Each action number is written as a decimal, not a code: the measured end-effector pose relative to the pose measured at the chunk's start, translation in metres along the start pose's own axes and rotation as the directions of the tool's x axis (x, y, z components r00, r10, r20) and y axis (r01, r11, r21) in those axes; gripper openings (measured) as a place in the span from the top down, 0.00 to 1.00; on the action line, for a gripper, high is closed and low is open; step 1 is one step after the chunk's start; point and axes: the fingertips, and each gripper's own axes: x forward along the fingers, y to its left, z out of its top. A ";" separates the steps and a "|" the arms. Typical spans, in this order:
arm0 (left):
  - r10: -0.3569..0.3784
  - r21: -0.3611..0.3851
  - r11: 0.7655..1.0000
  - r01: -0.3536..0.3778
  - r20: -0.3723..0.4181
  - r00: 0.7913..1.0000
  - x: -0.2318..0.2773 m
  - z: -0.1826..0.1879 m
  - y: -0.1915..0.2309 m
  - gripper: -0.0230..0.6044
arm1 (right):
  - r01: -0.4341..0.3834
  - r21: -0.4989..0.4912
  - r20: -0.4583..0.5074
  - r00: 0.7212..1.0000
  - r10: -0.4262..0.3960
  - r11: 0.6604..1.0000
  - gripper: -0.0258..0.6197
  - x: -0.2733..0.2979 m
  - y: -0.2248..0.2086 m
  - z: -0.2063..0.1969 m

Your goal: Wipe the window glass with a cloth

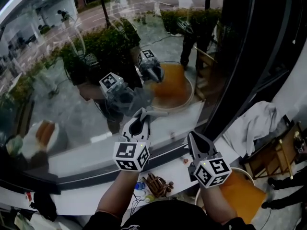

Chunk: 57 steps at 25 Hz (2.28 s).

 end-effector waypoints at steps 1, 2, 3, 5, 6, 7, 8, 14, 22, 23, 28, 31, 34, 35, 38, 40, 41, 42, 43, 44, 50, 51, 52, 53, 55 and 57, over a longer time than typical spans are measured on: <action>-0.007 -0.001 1.000 0.007 -0.003 1.000 0.002 -0.001 -0.001 0.94 | 0.004 0.002 0.000 1.000 -0.004 1.000 0.92 0.000 -0.001 -0.001; -0.013 -0.002 1.000 0.013 -0.004 1.000 0.003 -0.002 -0.002 0.94 | 0.009 0.004 0.000 1.000 -0.009 1.000 0.92 -0.001 -0.001 -0.002; -0.018 -0.002 1.000 0.018 -0.005 1.000 0.003 -0.003 -0.003 0.94 | 0.013 0.007 0.001 1.000 -0.013 1.000 0.92 -0.002 0.000 -0.003; -0.025 -0.001 1.000 0.025 -0.007 1.000 0.003 -0.004 -0.004 0.94 | 0.021 0.011 0.003 1.000 -0.021 1.000 0.92 -0.004 0.000 -0.005; -0.027 -0.001 1.000 0.027 -0.007 1.000 0.003 -0.005 -0.005 0.94 | 0.024 0.013 0.004 1.000 -0.024 1.000 0.92 -0.005 0.000 -0.006; -0.028 -0.002 1.000 0.028 -0.008 1.000 0.003 -0.005 -0.006 0.94 | 0.026 0.015 0.005 1.000 -0.026 1.000 0.92 -0.006 0.000 -0.006; -0.029 -0.005 1.000 0.029 -0.009 1.000 0.004 -0.006 -0.007 0.94 | 0.028 0.016 0.006 1.000 -0.029 0.999 0.92 -0.007 0.000 -0.007; -0.019 -0.016 1.000 0.018 -0.009 1.000 0.003 -0.007 -0.006 0.94 | 0.025 0.018 0.006 1.000 -0.025 1.000 0.92 -0.008 -0.002 -0.007; -0.018 -0.045 0.999 0.017 -0.005 1.000 0.002 -0.009 -0.002 0.93 | -0.004 0.019 0.006 1.000 0.004 1.000 0.92 0.000 0.002 -0.008; -0.020 -0.050 0.999 0.020 -0.005 1.000 0.002 -0.010 -0.003 0.93 | -0.006 0.019 0.007 1.000 0.006 1.000 0.92 0.001 0.002 -0.008; -0.023 -0.050 0.998 0.022 -0.013 1.000 0.000 -0.009 -0.006 0.93 | -0.015 0.024 0.004 1.000 0.015 1.000 0.92 0.001 0.003 -0.006; -0.023 -0.048 0.999 0.022 -0.016 1.000 -0.002 -0.010 -0.009 0.93 | -0.023 0.028 0.003 1.000 0.023 0.999 0.92 0.001 0.004 -0.007; -0.024 -0.044 0.999 0.023 -0.019 1.000 -0.004 -0.011 -0.011 0.94 | -0.028 0.033 0.003 1.000 0.028 0.999 0.92 0.002 0.004 -0.008; -0.025 -0.042 0.999 0.024 -0.020 1.000 -0.004 -0.012 -0.012 0.93 | -0.031 0.034 0.003 1.000 0.031 0.999 0.92 0.002 0.004 -0.008; -0.025 -0.036 0.999 0.025 -0.018 1.000 -0.006 -0.013 -0.014 0.94 | -0.037 0.039 0.002 0.999 0.037 0.999 0.92 0.003 0.004 -0.011; -0.025 -0.034 0.999 0.024 -0.017 1.000 -0.007 -0.014 -0.018 0.93 | -0.042 0.042 0.002 0.999 0.042 0.998 0.92 0.001 0.002 -0.011; -0.023 -0.033 0.999 0.023 -0.017 1.000 -0.008 -0.013 -0.020 0.93 | -0.045 0.044 0.003 0.999 0.044 0.998 0.92 0.000 0.002 -0.011; -0.022 -0.032 0.999 0.021 -0.017 1.000 -0.008 -0.012 -0.022 0.93 | -0.047 0.047 0.002 0.999 0.047 0.998 0.92 0.000 0.001 -0.011; -0.019 -0.031 0.999 0.018 -0.017 1.000 -0.010 -0.012 -0.023 0.93 | -0.050 0.048 0.002 0.999 0.050 0.998 0.92 -0.001 0.001 -0.010; -0.016 -0.031 0.999 0.016 -0.016 1.000 -0.011 -0.011 -0.022 0.93 | -0.053 0.049 0.001 0.999 0.053 0.997 0.92 -0.001 0.002 -0.010; -0.010 -0.024 1.000 0.009 -0.011 1.000 -0.017 -0.011 -0.024 0.93 | -0.071 0.050 0.002 0.998 0.071 0.996 0.92 -0.001 0.005 -0.012; -0.009 -0.023 1.000 0.009 -0.009 1.000 -0.019 -0.011 -0.026 0.93 | -0.073 0.050 0.002 0.997 0.073 0.996 0.92 -0.002 0.006 -0.012; -0.009 -0.022 1.000 0.009 -0.007 1.000 -0.020 -0.010 -0.027 0.93 | -0.076 0.049 0.002 0.997 0.076 0.996 0.92 -0.003 0.006 -0.012; -0.010 -0.021 1.000 0.010 -0.006 1.000 -0.021 -0.010 -0.028 0.93 | -0.078 0.049 0.002 0.997 0.078 0.996 0.92 -0.004 0.007 -0.012; -0.011 -0.018 1.000 0.011 -0.004 1.000 -0.024 -0.009 -0.031 0.93 | -0.082 0.048 0.003 0.997 0.082 0.995 0.92 -0.006 0.008 -0.012; -0.011 -0.016 1.000 0.011 -0.001 1.000 -0.028 -0.006 -0.034 0.93 | -0.087 0.047 0.005 0.996 0.087 0.995 0.92 -0.010 0.011 -0.011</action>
